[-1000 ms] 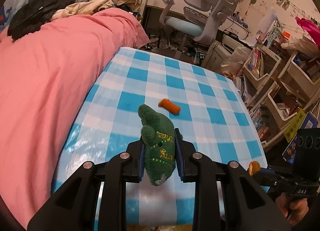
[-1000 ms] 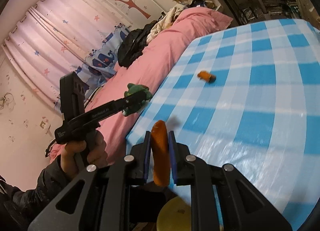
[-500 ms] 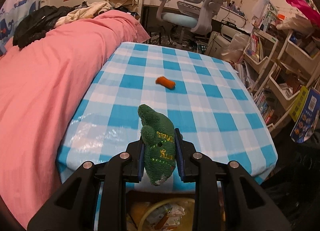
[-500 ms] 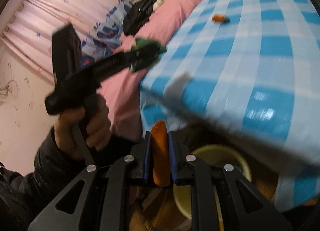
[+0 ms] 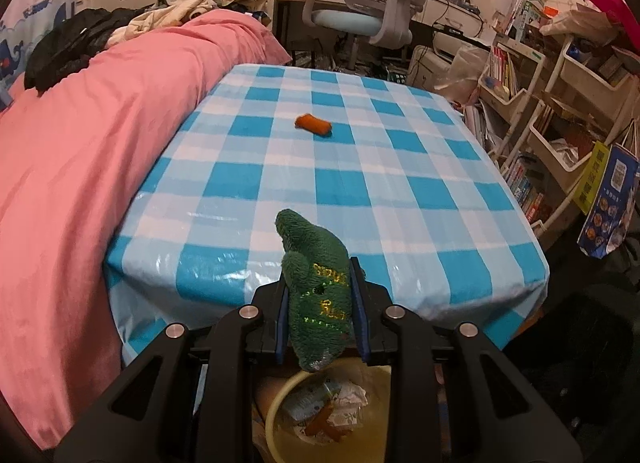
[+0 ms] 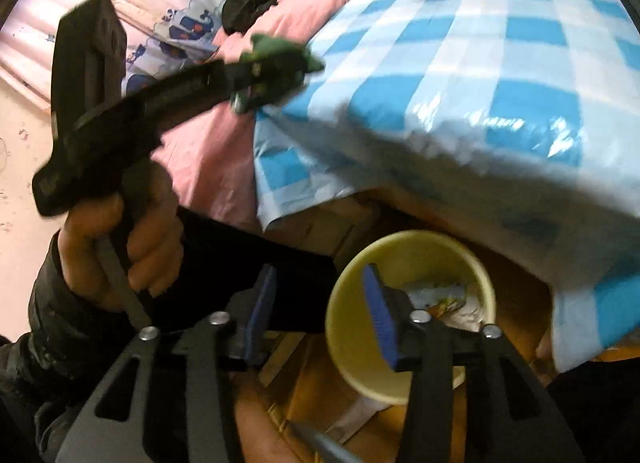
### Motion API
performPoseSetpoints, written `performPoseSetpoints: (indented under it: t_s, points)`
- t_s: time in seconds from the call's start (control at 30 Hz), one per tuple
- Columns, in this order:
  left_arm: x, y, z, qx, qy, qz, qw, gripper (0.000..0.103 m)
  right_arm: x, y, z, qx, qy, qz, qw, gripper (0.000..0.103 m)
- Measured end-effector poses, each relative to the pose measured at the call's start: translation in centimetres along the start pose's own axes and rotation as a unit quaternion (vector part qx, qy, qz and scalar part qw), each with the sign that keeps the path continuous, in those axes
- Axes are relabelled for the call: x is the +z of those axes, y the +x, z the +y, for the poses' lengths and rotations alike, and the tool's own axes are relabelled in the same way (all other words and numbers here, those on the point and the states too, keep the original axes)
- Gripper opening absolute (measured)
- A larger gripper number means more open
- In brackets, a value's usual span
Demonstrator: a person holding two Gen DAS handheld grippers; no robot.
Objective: Collect trash
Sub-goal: 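Carry both items to the wastebasket and open the right gripper while the left carries the toy, then open the left gripper to drop the green toy into the wastebasket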
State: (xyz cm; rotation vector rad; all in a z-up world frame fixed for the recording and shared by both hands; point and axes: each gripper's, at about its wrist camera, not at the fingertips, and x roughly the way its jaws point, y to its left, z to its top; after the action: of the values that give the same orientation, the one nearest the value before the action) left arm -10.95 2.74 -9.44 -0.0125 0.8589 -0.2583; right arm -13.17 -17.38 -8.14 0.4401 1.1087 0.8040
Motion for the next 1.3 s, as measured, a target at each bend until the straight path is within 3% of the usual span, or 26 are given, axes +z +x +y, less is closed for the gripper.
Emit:
performPoseSetpoints:
  t_s: [0.4, 0.63, 0.93, 1.03, 1.1, 1.3]
  points:
    - [-3.2, 0.1, -2.2, -0.007, 0.023, 0.035, 0.9991, 0.025, 0.8, -3.3, -0.9, -0.097, 0.002, -0.096, 0.991, 0.059]
    - [-5.0, 0.1, -3.4, -0.018, 0.028, 0.057, 0.9978, 0.025, 1.1, -5.1, -0.6, -0.159, -0.016, -0.149, 0.976, 0.067]
    - [-7.9, 0.8, -5.5, -0.039, 0.047, 0.109, 0.9922, 0.026, 1.4, -5.5, -0.2, -0.232, -0.043, -0.166, 0.958, 0.078]
    - [-8.8, 1.4, -6.2, -0.044, 0.058, 0.135, 0.9882, 0.033, 1.5, -5.7, -0.4, -0.248, -0.039, -0.165, 0.954, 0.083]
    - [-9.3, 1.7, -6.7, -0.038, 0.069, 0.146, 0.9862, 0.043, 1.4, -5.8, -0.5, -0.249, -0.035, -0.165, 0.954, 0.084]
    - [-9.6, 2.1, -6.9, -0.022, 0.076, 0.152, 0.9852, 0.061, 1.3, -6.0, -0.5, -0.262, -0.032, -0.167, 0.95, 0.087]
